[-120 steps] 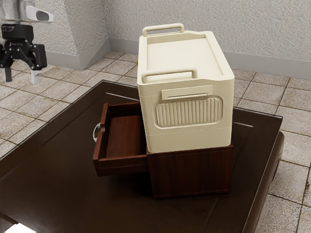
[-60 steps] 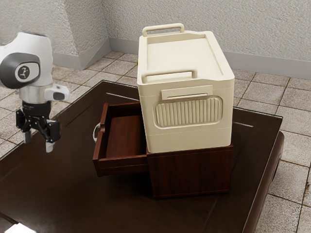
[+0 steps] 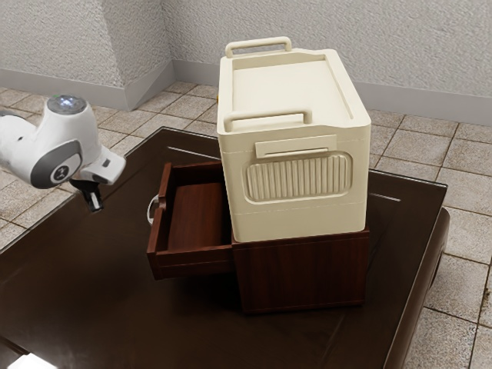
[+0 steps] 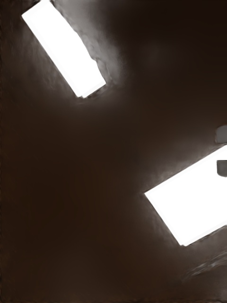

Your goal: Push the drawer handle with one arm to close the drawer

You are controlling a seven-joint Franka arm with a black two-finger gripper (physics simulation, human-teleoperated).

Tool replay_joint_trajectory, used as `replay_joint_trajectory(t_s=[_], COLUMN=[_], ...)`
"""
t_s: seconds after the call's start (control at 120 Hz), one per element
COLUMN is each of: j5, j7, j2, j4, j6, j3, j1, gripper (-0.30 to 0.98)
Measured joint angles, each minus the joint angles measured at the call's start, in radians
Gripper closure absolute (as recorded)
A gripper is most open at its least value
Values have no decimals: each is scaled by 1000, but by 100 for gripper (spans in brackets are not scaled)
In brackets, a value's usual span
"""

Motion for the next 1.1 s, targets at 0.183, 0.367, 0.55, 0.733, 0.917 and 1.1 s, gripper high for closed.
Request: replay_joint_trajectory(t_s=[0.183,0.367,0.55,0.733,0.917,1.1], j5=[-10,-25,-25,-26,-74,-129], j7=[116,204,285,371,435,483], j2=[53,16,-11,1,57,65], j4=[-3,-112,-162,-160,-80,-80], j6=[227,339,388,409,419,424], j3=[-18,-48,-75,-97,-127,-155], j1=[0,-3,-11,-11,2,12], gripper=[77,78,78,79,79,79])
